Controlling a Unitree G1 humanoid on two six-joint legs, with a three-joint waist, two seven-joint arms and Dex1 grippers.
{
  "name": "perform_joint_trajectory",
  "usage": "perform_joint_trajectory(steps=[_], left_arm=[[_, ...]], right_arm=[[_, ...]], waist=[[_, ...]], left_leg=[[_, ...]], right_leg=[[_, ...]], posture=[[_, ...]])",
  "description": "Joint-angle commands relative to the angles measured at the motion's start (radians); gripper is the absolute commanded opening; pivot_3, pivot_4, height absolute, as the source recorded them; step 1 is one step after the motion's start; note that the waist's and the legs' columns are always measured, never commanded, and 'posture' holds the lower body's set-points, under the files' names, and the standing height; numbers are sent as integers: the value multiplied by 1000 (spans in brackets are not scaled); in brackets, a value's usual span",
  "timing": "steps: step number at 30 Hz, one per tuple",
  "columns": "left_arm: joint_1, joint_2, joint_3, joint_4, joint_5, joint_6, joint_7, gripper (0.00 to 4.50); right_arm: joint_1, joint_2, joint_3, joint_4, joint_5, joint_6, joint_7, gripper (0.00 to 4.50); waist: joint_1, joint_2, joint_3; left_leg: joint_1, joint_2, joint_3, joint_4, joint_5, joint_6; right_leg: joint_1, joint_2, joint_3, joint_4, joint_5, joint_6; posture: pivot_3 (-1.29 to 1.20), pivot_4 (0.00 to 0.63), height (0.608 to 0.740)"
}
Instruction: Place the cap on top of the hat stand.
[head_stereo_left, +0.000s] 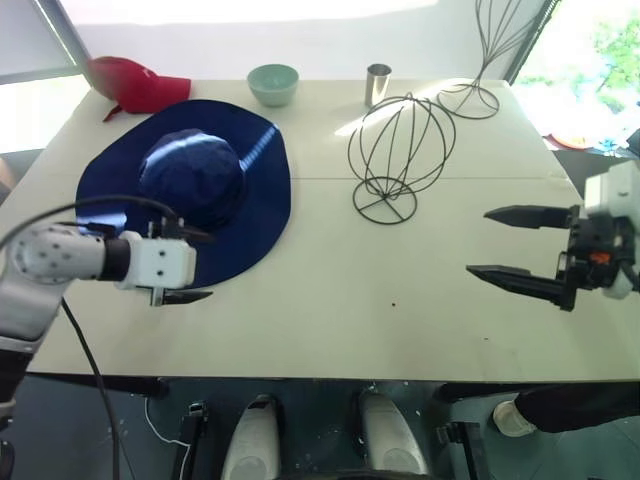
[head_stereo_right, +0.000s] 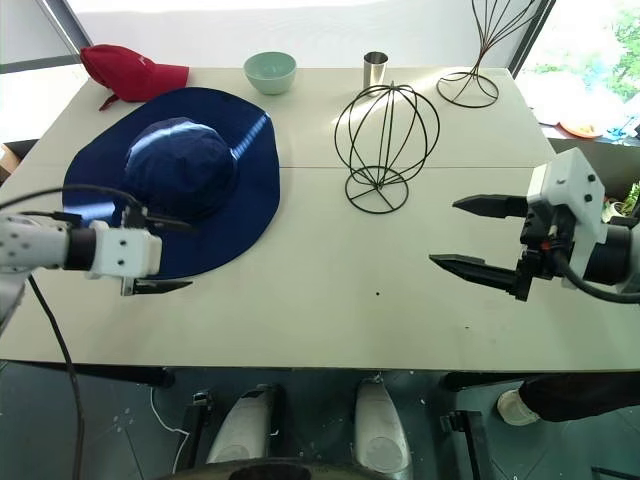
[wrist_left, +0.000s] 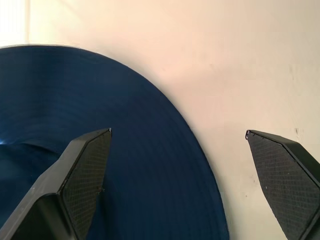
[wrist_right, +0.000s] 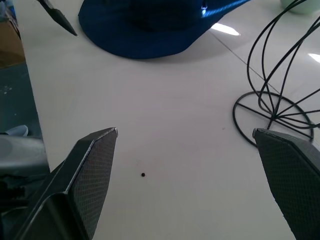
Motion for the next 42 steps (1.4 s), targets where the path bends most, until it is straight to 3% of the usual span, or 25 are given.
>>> perform_joint_trajectory(steps=[1,7,16,21,29,42], left_arm=[[7,-31,-25,27,120,-60,105,4500],[25,-73,-58,73,252,-124,229,4500],[33,-153,-93,124,611,-160,634,4500],[20,-202,-103,152,713,-140,804,4500],[-44,-240,-104,243,773,-118,950,4500],[-268,-282,-193,539,812,-128,1088,4500]], right_arm=[[8,-17,-102,-83,93,53,-29,4436],[-3,-33,-111,-98,149,80,-84,4436],[-49,-51,-47,-69,168,56,-124,4436],[-82,-58,-9,-45,163,43,-129,4436],[-107,-65,32,-13,146,17,-129,4436],[-115,-61,43,-2,135,1,-133,4436]], waist=[[5,0,0],[22,-1,-1],[28,0,-2],[29,0,-2],[26,-1,-2],[26,-1,-1]], left_leg=[[0,0,0,1,0,0],[0,0,0,5,-1,1],[10,0,0,5,-1,1],[12,0,-1,5,-1,2],[11,0,-1,5,-1,2],[10,0,-1,5,-2,2]], right_leg=[[0,0,0,0,0,0],[1,0,0,2,-1,-2],[12,0,0,1,-1,-2],[16,-1,0,0,-2,-1],[14,0,0,0,-1,-1],[14,0,0,-1,-1,0]], posture=[[0,150,739],[0,150,739],[0,150,739],[0,150,739],[0,150,739],[0,150,739]])
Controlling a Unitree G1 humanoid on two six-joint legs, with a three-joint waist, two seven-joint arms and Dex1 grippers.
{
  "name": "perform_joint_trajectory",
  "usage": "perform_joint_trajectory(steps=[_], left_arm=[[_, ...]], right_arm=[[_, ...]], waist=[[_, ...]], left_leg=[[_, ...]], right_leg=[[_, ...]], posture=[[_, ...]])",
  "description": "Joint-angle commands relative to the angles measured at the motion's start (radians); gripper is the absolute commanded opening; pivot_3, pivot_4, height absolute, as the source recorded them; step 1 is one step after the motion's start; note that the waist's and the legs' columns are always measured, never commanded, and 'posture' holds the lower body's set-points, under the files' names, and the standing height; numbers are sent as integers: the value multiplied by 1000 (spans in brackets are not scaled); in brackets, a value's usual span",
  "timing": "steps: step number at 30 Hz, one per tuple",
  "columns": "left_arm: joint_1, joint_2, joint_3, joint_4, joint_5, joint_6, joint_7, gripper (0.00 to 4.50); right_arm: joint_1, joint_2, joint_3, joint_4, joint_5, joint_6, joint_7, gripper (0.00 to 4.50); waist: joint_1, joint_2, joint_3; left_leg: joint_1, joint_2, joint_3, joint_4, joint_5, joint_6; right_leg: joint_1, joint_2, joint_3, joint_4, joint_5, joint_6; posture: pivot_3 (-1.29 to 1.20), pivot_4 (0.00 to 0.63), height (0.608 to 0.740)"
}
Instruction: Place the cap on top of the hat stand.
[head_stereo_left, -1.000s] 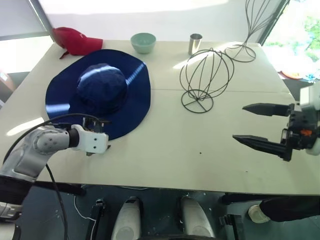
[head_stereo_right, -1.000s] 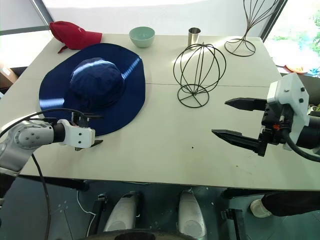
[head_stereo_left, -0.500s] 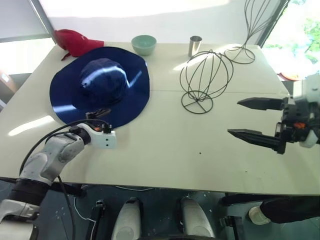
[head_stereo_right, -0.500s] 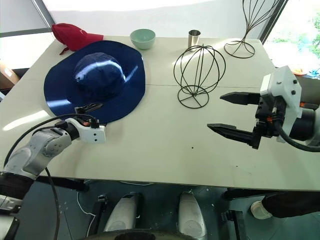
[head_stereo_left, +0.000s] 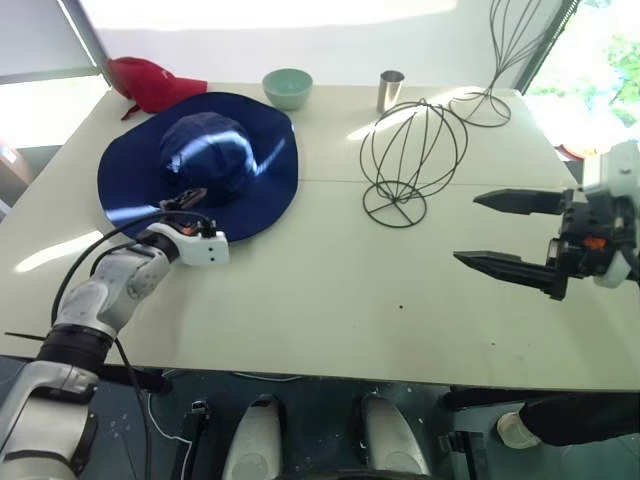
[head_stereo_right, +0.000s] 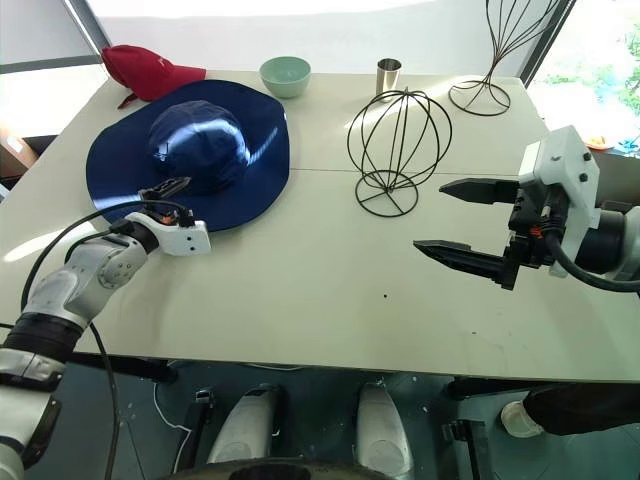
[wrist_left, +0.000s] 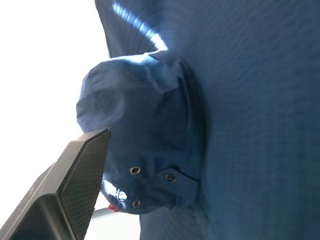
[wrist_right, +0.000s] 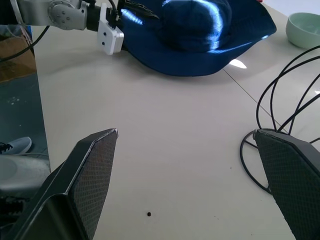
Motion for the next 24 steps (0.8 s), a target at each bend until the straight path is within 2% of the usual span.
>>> perform_joint_trajectory(steps=[1,3,6,13,19,24], left_arm=[[-66,-7,-27,79,18,-12,51,4500],[-94,-18,-45,123,13,-23,58,4500],[-117,-25,-64,162,-8,-60,46,3683],[-148,-41,-44,182,-95,-63,-23,117],[-204,-72,23,108,-253,47,-183,25],[-338,-119,70,-10,-373,172,-327,25]], right_arm=[[-11,-15,-23,-8,2,-16,-2,4436],[-10,-16,-30,-11,6,-13,-3,4436],[-5,-18,-42,-11,1,-14,-2,4500],[-11,-11,-56,10,-12,-7,-39,4500],[-7,-24,-85,41,-36,-19,-46,4500],[13,-37,-150,71,-74,-24,-31,4500]], waist=[[0,0,0],[0,0,0],[0,0,0],[0,0,0],[1,-1,0],[9,-1,1]], left_leg=[[0,0,0,0,0,0],[0,0,0,0,0,0],[0,0,0,0,0,0],[0,0,0,-1,0,0],[-1,0,0,-1,0,0],[-3,0,0,0,0,0]], right_leg=[[0,0,0,0,1,2],[0,0,0,0,1,3],[0,0,0,-1,2,3],[0,0,0,-2,2,3],[0,0,0,-3,2,3],[0,0,0,-4,3,5]], posture=[[0,150,739],[0,150,739],[0,150,739],[0,150,739],[0,150,739],[0,150,739]])
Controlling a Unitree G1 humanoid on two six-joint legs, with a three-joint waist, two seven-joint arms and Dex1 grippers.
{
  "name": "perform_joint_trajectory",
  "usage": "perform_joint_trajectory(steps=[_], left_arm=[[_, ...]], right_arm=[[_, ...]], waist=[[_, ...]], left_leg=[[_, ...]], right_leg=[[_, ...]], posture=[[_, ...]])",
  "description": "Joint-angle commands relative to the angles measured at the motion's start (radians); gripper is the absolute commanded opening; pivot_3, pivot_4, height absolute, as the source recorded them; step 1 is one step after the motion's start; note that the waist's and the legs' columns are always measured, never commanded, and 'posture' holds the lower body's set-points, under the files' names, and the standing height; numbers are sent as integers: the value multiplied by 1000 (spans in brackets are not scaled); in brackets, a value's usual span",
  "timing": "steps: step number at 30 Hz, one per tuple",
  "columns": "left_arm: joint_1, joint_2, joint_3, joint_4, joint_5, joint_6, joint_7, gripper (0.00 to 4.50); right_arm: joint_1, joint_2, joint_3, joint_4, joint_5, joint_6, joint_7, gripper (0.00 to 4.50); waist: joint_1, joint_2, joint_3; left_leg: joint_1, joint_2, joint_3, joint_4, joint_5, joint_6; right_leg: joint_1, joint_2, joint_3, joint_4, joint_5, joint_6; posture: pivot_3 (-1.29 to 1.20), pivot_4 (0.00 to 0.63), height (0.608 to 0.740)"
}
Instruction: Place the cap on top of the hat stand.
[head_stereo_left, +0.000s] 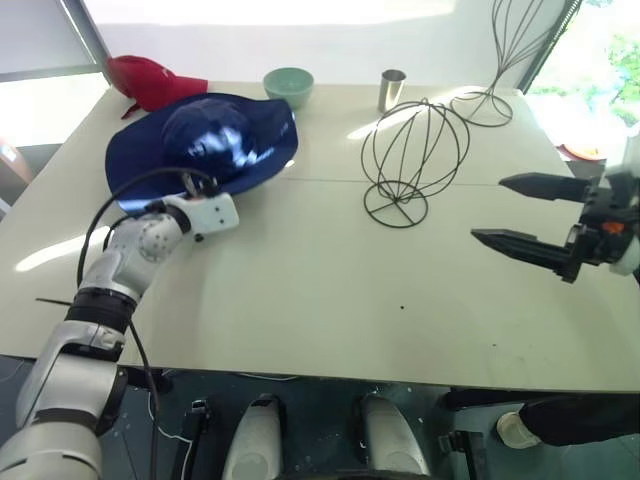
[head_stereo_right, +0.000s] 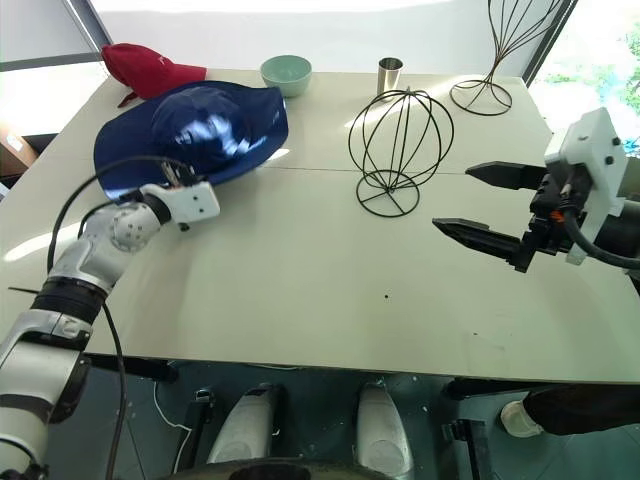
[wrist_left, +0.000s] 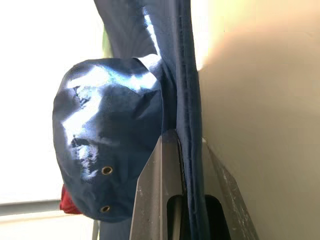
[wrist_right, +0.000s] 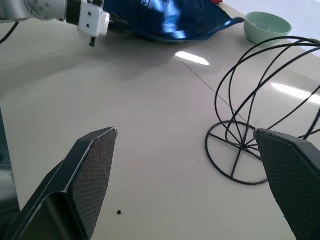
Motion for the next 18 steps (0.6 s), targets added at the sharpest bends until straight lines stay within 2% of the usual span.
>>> perform_joint_trajectory(steps=[1,6,11,14,18], left_arm=[[-122,-20,54,-107,-86,62,-70,25],[-309,-91,38,-97,-118,84,-103,25],[-503,-199,-10,-57,-96,-30,-65,25],[-532,-224,-65,-70,-36,-172,-8,25],[-491,-223,-134,-119,40,-318,31,25]], right_arm=[[13,-31,-90,17,-38,-24,14,4500],[48,-42,-162,52,-86,-36,39,4500],[64,-23,-255,70,-87,-4,22,4500],[81,-4,-303,53,-80,19,1,4500],[102,14,-359,37,-74,47,-24,4500]], waist=[[4,0,0],[10,0,0],[14,-1,0],[14,0,0],[8,1,0]], left_leg=[[0,0,0,0,0,0],[-1,0,0,0,0,0],[-2,-1,0,1,-1,1],[-4,-1,0,1,-1,2],[-4,-1,1,0,-2,3]], right_leg=[[0,0,0,-1,1,1],[2,0,0,-6,3,4],[2,0,0,-7,3,5],[1,0,0,-8,3,6],[1,0,0,-8,3,6]], posture=[[0,150,739],[0,150,739],[0,150,739],[0,150,739],[0,150,739]])
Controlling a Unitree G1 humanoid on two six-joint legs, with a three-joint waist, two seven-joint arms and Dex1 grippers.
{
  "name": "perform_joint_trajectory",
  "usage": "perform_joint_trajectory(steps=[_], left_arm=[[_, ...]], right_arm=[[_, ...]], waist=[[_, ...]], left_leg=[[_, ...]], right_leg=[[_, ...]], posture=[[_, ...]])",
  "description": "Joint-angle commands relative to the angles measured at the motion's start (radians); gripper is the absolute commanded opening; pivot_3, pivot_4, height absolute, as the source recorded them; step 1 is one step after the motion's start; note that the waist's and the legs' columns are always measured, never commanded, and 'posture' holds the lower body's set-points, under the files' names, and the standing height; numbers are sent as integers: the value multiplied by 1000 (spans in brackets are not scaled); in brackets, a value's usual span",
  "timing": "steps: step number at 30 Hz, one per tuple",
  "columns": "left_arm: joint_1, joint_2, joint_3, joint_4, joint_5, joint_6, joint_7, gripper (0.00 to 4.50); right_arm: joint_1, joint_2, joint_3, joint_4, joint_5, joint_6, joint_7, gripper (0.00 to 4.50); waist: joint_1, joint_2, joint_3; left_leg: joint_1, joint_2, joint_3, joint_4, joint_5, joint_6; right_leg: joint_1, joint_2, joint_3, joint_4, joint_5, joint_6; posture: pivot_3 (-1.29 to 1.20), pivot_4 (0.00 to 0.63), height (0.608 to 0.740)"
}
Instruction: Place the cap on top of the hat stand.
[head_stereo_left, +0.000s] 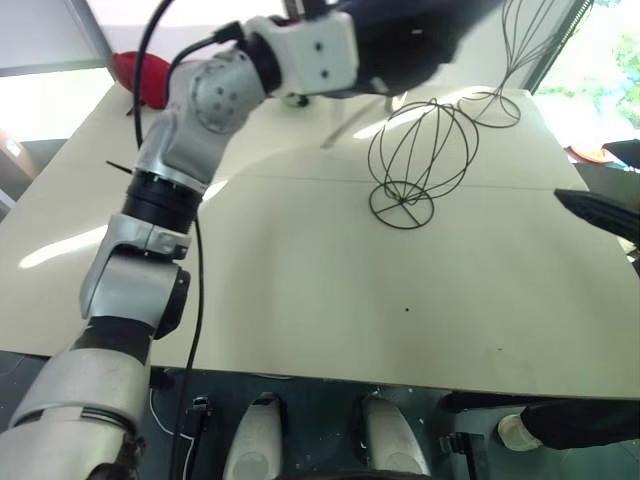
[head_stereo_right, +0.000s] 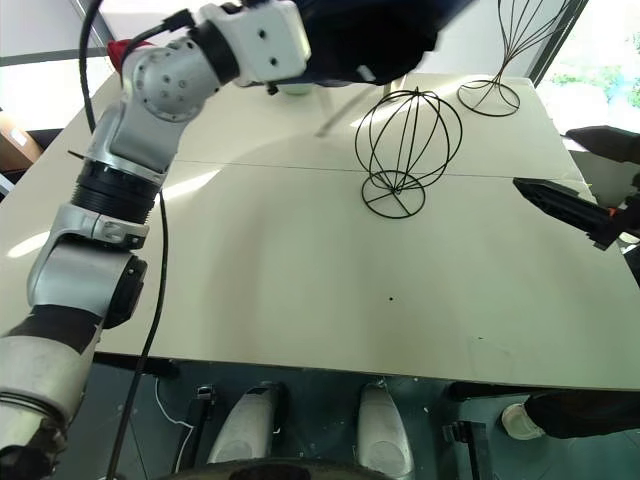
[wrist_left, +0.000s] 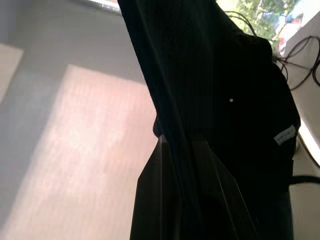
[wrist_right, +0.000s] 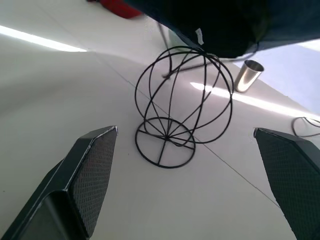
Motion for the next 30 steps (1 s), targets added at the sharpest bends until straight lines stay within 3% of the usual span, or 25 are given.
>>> perform_joint_trajectory(steps=[1,5,9,15,22,30], left_arm=[[41,25,-61,-70,98,-149,58,25],[82,90,-140,-60,303,-239,179,25],[112,150,-282,-25,583,-337,446,25],[122,166,-382,16,765,-357,676,25],[90,162,-435,85,840,-356,780,25],[118,145,-468,174,826,-372,789,25]], right_arm=[[11,8,-93,-29,13,23,-23,4500],[30,15,-139,-30,16,40,-31,4500],[50,19,-176,-23,20,55,-36,4500],[130,21,-209,-11,-10,68,1,4500],[142,15,-200,23,-29,48,-2,4500],[137,24,-171,21,-31,29,-12,4500]], waist=[[-2,1,0],[-5,1,0],[-9,1,0],[-2,0,1],[6,0,1],[6,0,1]], left_leg=[[0,0,0,0,0,0],[1,0,0,0,0,0],[1,0,0,1,0,0],[-1,0,0,1,0,0],[-1,0,0,2,0,0],[-1,0,0,1,0,0]], right_leg=[[0,0,0,0,0,0],[0,0,0,1,0,0],[1,0,0,1,0,0],[0,-1,0,0,0,0],[0,-1,0,0,0,0],[0,-1,0,0,0,1]], posture=[[0,150,739],[0,150,739],[0,150,739],[0,150,739],[0,150,739],[0,150,739]])
